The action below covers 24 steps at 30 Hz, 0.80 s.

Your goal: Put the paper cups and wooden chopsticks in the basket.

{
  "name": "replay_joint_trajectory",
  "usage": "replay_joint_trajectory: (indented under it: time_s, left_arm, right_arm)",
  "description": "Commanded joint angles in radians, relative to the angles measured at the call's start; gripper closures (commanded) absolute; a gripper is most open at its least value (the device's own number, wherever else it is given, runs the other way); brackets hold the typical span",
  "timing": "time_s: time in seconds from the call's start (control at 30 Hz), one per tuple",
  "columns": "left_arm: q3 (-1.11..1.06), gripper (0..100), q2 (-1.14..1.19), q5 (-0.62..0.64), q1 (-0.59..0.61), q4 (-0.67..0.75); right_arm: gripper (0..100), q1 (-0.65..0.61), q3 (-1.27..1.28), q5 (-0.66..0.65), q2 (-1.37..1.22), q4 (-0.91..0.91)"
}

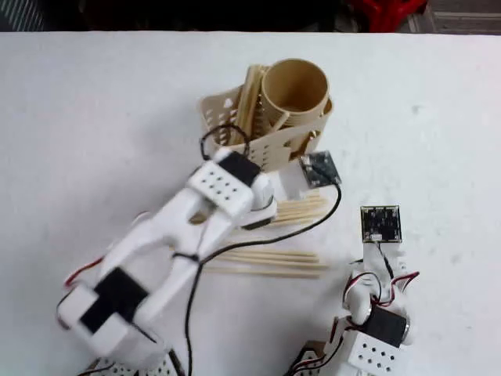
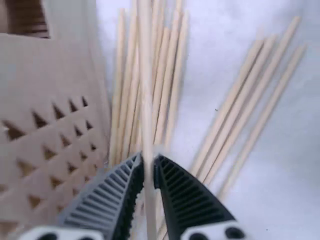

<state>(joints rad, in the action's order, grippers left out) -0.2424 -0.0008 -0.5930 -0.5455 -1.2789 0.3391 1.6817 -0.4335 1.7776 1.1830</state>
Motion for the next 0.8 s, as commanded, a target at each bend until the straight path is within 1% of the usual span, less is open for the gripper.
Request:
replay_joint_trajectory:
  time_s: [0.0, 0.13, 0.23, 0.3, 0.4, 0.5, 0.6, 0.7, 0.77]
  left_arm:
    - [0.046, 98, -0.209, 0.020, 0.013, -0.051]
    - [0.048, 98, -0.409, 0.071, 0.013, -0.083]
    - [0.048, 98, -0.575, 0.083, 0.007, -0.074]
    - [0.060, 98, -0.673, 0.106, 0.010, -0.035]
    - [0.089, 98, -0.779, 0.212, 0.015, 0.064]
    - [0.083, 98, -0.808, 0.250, 0.007, 0.229]
    - [0.005, 98, -0.808, 0.308, 0.031, 0.488]
    - [-0.123, 98, -0.799, 0.327, 0.067, 0.772]
    - [-0.175, 98, -0.765, 0.331, 0.081, 0.887]
  right_arm:
    - [98.1, 0.004, 0.009, 0.009, -0.001, 0.008]
    - [98.1, 0.004, 0.009, 0.009, -0.001, 0.008]
    - [98.1, 0.004, 0.009, 0.009, -0.001, 0.008]
    - [98.1, 0.004, 0.009, 0.009, -0.001, 0.008]
    - [98.1, 0.004, 0.009, 0.009, -0.001, 0.008]
    - [98.1, 0.004, 0.009, 0.009, -0.001, 0.008]
    - [98.1, 0.004, 0.009, 0.009, -0.001, 0.008]
    - [98.1, 0.004, 0.009, 0.009, -0.001, 0.008]
    - [98.1, 0.004, 0.009, 0.009, -0.001, 0.008]
